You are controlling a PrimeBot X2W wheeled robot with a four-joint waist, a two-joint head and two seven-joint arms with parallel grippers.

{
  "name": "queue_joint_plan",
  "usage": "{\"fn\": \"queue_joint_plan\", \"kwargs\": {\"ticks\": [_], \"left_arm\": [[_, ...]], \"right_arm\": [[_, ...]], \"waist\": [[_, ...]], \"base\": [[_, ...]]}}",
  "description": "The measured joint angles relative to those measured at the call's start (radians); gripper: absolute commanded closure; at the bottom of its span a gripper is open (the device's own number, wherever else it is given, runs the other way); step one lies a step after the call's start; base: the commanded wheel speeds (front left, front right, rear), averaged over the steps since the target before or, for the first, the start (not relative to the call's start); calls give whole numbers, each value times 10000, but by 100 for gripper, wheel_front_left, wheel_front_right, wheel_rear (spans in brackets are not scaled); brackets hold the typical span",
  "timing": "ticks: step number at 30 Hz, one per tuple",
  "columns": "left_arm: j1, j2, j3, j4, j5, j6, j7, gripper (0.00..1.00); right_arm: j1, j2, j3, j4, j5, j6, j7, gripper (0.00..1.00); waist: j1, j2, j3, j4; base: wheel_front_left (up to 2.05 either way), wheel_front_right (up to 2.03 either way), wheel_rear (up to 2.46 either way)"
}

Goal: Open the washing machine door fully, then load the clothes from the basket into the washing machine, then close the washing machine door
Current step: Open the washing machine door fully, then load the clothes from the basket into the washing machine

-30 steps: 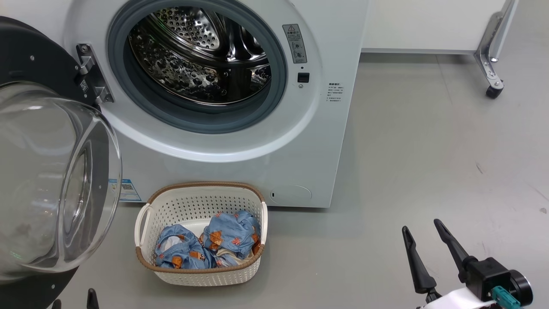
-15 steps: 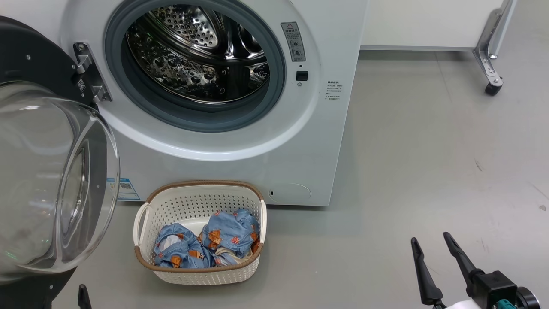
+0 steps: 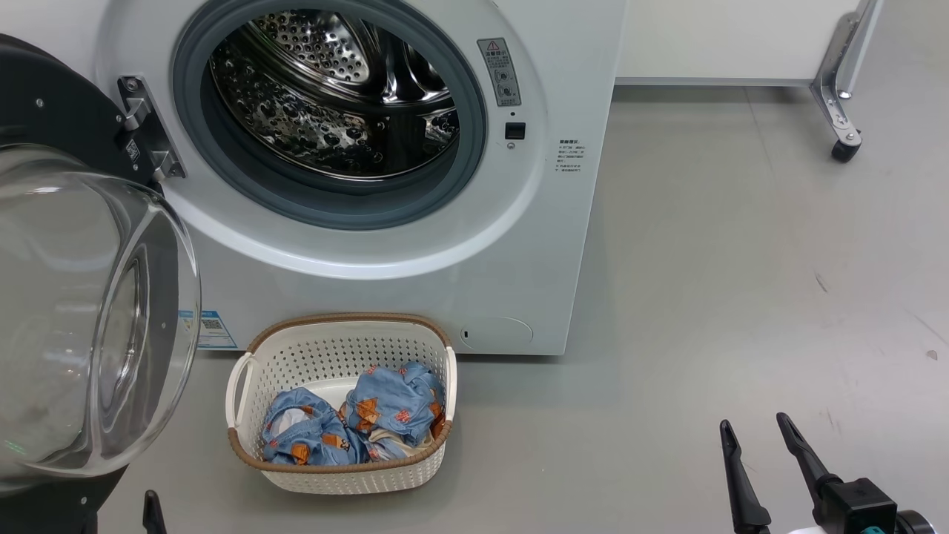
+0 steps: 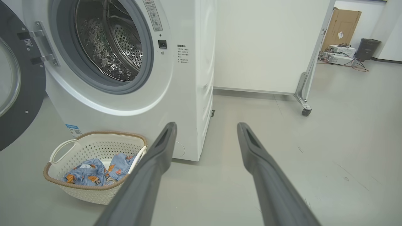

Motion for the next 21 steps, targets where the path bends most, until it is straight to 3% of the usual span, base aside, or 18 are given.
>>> {"fn": "queue_joint_plan", "kwargs": {"ticks": [21], "left_arm": [[0,-35,-35,-15,117,-90,0,0]], "right_arm": [[30,94,33,-6,-48,-84,0,0]], "waist": [[1,0,-23,-39]], "base": [[0,0,0]]}}
